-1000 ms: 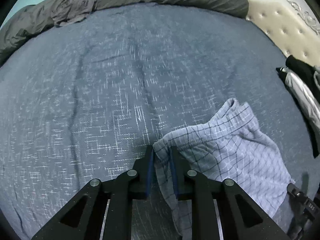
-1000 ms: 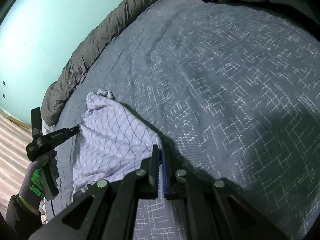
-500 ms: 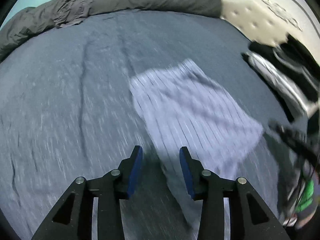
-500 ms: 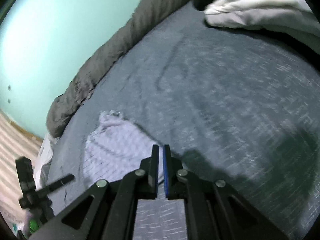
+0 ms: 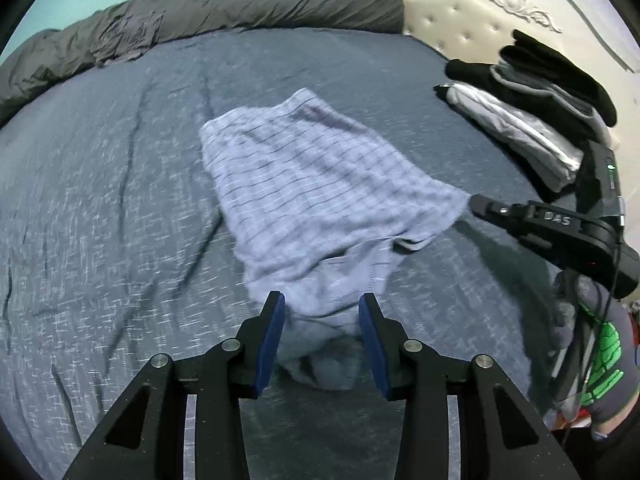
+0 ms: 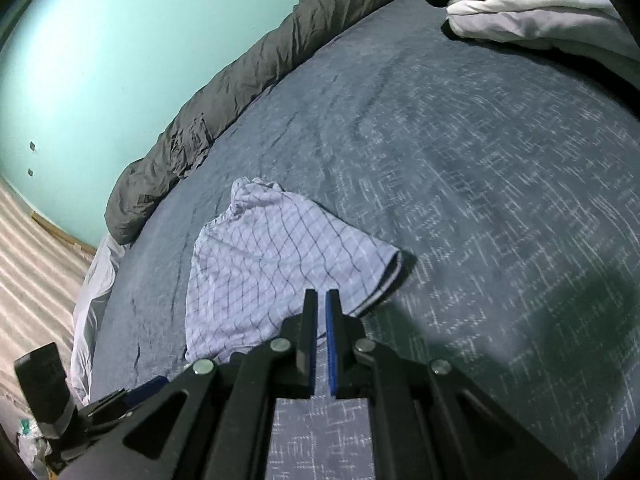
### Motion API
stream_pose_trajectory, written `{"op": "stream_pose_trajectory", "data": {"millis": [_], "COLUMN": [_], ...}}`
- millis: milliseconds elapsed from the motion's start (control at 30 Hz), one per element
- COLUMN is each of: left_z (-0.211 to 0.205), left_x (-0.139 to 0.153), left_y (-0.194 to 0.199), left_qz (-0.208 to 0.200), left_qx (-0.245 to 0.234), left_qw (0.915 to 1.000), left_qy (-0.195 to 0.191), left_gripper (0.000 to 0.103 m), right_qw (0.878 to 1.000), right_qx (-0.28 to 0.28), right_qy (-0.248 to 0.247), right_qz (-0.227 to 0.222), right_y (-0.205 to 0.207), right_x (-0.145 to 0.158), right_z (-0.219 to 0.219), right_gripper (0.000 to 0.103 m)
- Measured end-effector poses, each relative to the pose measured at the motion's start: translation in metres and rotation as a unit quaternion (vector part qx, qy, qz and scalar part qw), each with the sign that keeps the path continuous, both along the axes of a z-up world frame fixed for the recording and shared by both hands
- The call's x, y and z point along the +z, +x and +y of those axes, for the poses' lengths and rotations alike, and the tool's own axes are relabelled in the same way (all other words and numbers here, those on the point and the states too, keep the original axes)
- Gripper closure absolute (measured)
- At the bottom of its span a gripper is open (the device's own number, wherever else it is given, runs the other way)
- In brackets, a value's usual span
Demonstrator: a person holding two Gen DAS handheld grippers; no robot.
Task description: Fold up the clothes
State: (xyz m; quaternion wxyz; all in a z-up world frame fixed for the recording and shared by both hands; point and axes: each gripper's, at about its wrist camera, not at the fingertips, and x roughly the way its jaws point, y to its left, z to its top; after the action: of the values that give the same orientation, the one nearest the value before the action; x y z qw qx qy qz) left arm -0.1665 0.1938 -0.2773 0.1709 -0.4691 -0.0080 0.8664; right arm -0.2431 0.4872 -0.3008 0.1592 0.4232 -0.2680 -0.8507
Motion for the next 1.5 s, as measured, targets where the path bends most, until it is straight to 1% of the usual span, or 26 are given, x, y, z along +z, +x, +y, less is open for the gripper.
{"op": "stream_pose_trajectory", "data": {"millis": [100,200,233,333,433,500,533,600,633,700,767,900,967,1033,1067,1100,1200,1333,1400,1500], "left_z": [0.010,0.002,-0.007,-0.034,-0.065,-0.084,-0.090,-0.101,-0.106,-0.116,-0.122,-0.128,-0.129,-0.129,-0.129,-0.130,-0.132,-0.132,-0.131,-0.129], "left_x": [-0.003,0.001,0.005,0.006,-0.002,-0.007,-0.009,-0.012,-0.013,-0.017,-0.018,-0.015,-0.015,-0.015,-0.016,-0.016,-0.017,-0.016,-0.015,-0.014], "left_y": [0.001,0.010,0.015,0.032,0.046,0.052,0.054,0.058,0.059,0.059,0.059,0.058,0.059,0.059,0.059,0.059,0.059,0.059,0.059,0.059], "left_qz": [0.000,0.007,0.012,0.013,0.001,-0.006,-0.007,-0.006,-0.006,-0.011,-0.012,-0.005,-0.002,-0.002,-0.002,-0.003,-0.004,-0.003,-0.001,0.000], "left_qx": [-0.003,0.011,0.020,0.047,0.078,0.095,0.099,0.103,0.105,0.111,0.115,0.118,0.116,0.114,0.114,0.114,0.115,0.116,0.115,0.114], "left_qw": [0.9999,0.9999,0.9997,0.9988,0.9970,0.9954,0.9951,0.9946,0.9945,0.9937,0.9932,0.9930,0.9933,0.9935,0.9935,0.9935,0.9933,0.9932,0.9933,0.9935], "left_qy": [-0.013,-0.010,-0.005,-0.010,0.000,0.008,0.009,0.006,0.003,0.004,0.007,0.011,0.005,0.003,0.002,0.003,0.003,0.005,0.006,0.007], "left_gripper": [0.061,0.061,0.061,0.061,0.061,0.061,0.061,0.061,0.061,0.061,0.061,0.061,0.061,0.061,0.061,0.061,0.061,0.061,0.061,0.061], "right_qw": [1.000,1.000,1.000,0.999,0.996,0.994,0.992,0.988,0.986,0.980,0.975,0.970,0.966,0.962,0.961,0.961,0.961,0.960,0.959,0.960], "right_qx": [-0.006,-0.004,0.008,0.047,0.089,0.110,0.122,0.143,0.154,0.179,0.196,0.207,0.213,0.220,0.222,0.223,0.226,0.232,0.242,0.241], "right_qy": [0.002,0.002,0.002,0.001,-0.002,0.003,0.007,0.022,0.029,0.046,0.075,0.105,0.122,0.139,0.142,0.144,0.139,0.140,0.133,0.136], "right_qz": [0.001,0.002,0.006,0.017,0.024,0.029,0.036,0.050,0.057,0.069,0.077,0.073,0.076,0.081,0.079,0.078,0.073,0.067,0.059,0.045], "right_y": [0.006,0.017,0.022,0.035,0.045,0.048,0.049,0.052,0.054,0.055,0.056,0.053,0.051,0.049,0.047,0.046,0.051,0.062,0.069,0.079], "right_x": [0.001,0.003,0.005,0.010,0.011,0.013,0.015,0.020,0.022,0.024,0.021,0.009,0.004,0.002,0.000,-0.001,0.001,0.006,0.008,0.005], "right_z": [0.004,0.004,-0.001,-0.020,-0.047,-0.064,-0.074,-0.094,-0.103,-0.121,-0.137,-0.155,-0.162,-0.169,-0.170,-0.171,-0.169,-0.170,-0.171,-0.173], "right_gripper": [0.099,0.099,0.099,0.099,0.099,0.096,0.094,0.076,0.073,0.072,0.072,0.072,0.072,0.072,0.080,0.093,0.101,0.102,0.102,0.102]}}
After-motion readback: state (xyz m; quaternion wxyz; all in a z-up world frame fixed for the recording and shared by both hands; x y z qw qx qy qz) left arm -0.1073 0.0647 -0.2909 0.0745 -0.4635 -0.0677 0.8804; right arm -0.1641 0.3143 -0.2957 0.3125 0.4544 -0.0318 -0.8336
